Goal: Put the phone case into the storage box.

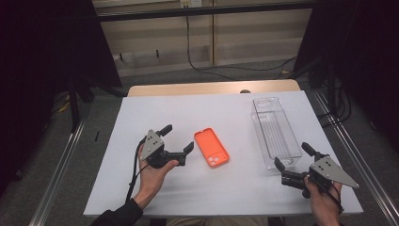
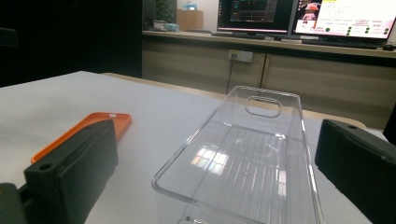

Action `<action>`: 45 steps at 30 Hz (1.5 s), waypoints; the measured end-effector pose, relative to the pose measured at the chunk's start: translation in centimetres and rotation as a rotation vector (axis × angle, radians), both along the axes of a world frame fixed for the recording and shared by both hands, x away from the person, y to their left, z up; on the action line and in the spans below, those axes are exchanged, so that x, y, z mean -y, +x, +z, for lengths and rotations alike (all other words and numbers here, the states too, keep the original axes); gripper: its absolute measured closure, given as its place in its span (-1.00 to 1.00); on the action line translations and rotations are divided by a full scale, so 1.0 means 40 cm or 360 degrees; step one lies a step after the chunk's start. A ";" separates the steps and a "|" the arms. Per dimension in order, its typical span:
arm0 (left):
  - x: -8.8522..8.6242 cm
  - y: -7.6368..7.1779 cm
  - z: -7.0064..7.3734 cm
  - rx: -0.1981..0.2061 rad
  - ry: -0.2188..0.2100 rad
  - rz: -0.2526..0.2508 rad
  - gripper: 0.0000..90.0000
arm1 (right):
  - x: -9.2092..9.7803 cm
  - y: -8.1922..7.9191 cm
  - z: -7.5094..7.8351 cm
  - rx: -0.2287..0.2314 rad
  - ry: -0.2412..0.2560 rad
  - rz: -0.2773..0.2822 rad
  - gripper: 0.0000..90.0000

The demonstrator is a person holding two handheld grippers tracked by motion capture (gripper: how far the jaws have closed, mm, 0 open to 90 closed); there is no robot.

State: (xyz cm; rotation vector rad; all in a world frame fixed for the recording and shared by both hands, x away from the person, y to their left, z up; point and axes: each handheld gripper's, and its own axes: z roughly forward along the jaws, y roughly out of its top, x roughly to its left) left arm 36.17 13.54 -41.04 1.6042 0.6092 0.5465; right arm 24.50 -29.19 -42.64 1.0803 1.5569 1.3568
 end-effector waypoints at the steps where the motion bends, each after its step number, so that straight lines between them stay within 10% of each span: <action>1: 0.006 0.004 0.001 0.0001 -0.0007 -0.0006 -0.96 | 0.000 0.000 0.000 0.0000 0.0000 0.0000 -1.00; 35: 0.097 0.136 0.012 0.0076 0.0103 0.0072 -0.91 | 0.002 0.001 -0.002 -0.0006 -0.0006 -0.0005 -1.00; 38: 0.100 0.141 -0.003 -0.0023 0.0102 0.0064 -0.90 | 0.003 0.000 -0.002 -0.0003 -0.0005 -0.0007 -1.00; 45: 0.108 0.142 -0.007 -0.0024 0.0081 0.0032 -0.65 | 0.003 -0.001 -0.002 -0.0003 -0.0009 -0.0001 -1.00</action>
